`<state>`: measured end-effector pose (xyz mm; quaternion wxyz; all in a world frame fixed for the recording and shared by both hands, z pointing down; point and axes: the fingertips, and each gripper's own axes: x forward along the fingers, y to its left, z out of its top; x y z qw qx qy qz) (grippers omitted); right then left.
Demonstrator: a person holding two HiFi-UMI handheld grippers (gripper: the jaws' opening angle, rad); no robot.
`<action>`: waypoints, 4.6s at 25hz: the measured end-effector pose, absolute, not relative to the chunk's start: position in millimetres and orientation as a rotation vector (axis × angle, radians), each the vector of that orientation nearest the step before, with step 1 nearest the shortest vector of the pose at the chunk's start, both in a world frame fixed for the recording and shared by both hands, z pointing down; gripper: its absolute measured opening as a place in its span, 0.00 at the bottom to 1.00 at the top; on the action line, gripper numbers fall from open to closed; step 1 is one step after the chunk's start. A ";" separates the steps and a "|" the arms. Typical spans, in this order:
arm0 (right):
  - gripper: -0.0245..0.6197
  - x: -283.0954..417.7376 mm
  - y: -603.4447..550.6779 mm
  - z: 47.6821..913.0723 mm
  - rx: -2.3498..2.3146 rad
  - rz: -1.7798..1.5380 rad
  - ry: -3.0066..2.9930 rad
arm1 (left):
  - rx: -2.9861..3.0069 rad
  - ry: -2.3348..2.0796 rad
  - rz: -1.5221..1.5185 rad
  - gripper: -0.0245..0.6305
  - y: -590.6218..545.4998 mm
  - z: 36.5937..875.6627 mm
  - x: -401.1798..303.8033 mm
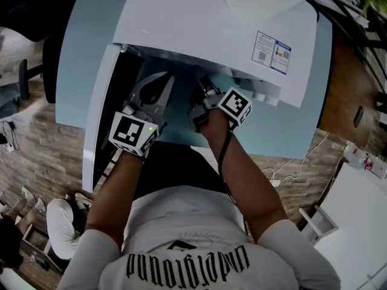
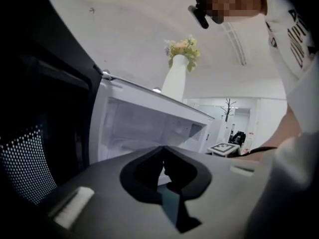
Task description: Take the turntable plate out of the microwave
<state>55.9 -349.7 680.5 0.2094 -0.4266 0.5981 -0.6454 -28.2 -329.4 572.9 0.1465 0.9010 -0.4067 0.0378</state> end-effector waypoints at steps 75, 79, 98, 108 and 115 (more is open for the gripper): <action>0.11 75.4 -248.9 673.0 -1.085 -1.913 1.672 | 1.719 -0.773 -0.445 0.43 -333.8 679.3 -8.5; 0.11 78.2 -244.2 675.5 -1.106 -1.925 1.701 | 1.692 -0.712 -0.479 0.42 -330.6 681.8 -7.4; 0.11 77.5 -209.4 669.9 -1.047 -1.911 1.806 | 1.566 -0.713 -0.590 0.17 -288.9 685.3 -12.2; 0.11 85.6 -168.0 637.4 -0.983 -1.885 1.883 | 1.561 -0.704 -0.643 0.16 -244.7 643.9 -6.1; 0.11 89.8 -141.0 596.8 -0.914 -1.848 1.972 | 1.548 -0.698 -0.673 0.16 -214.1 598.3 -3.9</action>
